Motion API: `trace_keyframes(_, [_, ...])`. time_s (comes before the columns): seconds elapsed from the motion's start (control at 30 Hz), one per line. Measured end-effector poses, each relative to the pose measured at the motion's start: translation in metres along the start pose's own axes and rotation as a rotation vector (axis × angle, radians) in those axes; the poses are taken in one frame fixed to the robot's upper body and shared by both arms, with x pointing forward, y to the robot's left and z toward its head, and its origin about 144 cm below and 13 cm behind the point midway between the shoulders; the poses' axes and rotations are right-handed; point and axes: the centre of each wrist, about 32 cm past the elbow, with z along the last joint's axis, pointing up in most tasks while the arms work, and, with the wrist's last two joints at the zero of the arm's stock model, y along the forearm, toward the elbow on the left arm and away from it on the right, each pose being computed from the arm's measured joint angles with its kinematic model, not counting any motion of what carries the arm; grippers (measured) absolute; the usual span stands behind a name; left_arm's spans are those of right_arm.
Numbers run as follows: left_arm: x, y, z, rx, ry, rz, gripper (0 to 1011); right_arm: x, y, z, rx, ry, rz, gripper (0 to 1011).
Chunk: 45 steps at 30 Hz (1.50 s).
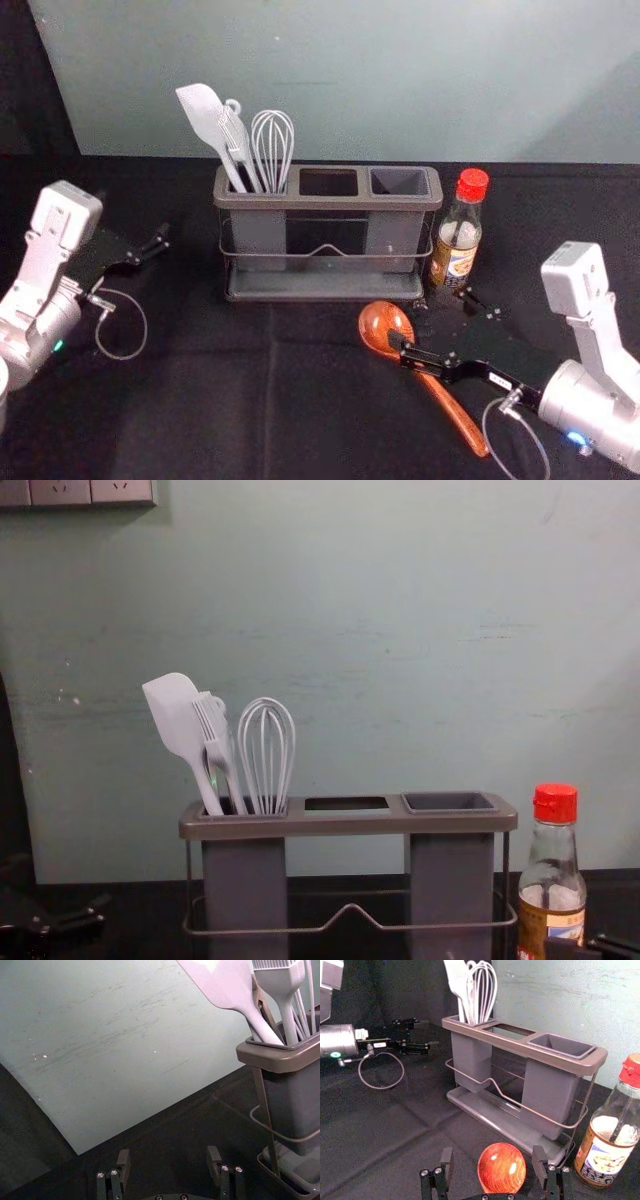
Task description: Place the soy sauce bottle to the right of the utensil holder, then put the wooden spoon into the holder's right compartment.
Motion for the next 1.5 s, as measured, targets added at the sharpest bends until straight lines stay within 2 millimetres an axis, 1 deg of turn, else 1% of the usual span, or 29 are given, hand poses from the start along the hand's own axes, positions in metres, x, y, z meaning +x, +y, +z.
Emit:
trace_keyframes(0.73, [0.000,0.000,0.000,0.000,0.000,0.000,1005,0.001,0.000,0.003,-0.016,-0.001,0.001,1004])
trace_keyframes(0.87, [0.000,0.000,0.000,0.000,0.000,0.000,1005,0.001,0.002,0.010,-0.066,-0.007,0.007,1004])
trace_keyframes(1.07, [0.000,0.000,0.000,0.000,0.000,0.000,1005,-0.003,0.008,0.029,-0.191,-0.020,-0.004,1004])
trace_keyframes(1.1, [0.000,0.000,0.000,0.000,0.000,0.000,1005,-0.003,0.010,0.034,-0.221,-0.016,-0.003,1004])
trace_keyframes(1.23, [0.000,0.000,0.000,0.000,0.000,0.000,1005,-0.005,0.015,0.043,-0.278,-0.013,-0.008,1004])
trace_keyframes(1.33, [0.000,0.000,0.000,0.000,0.000,0.000,1005,-0.008,0.022,0.054,-0.339,-0.005,-0.022,1004])
trace_keyframes(1.5, [0.000,0.000,0.000,0.000,0.000,0.000,1005,-0.015,0.032,0.061,-0.396,0.000,-0.056,1004])
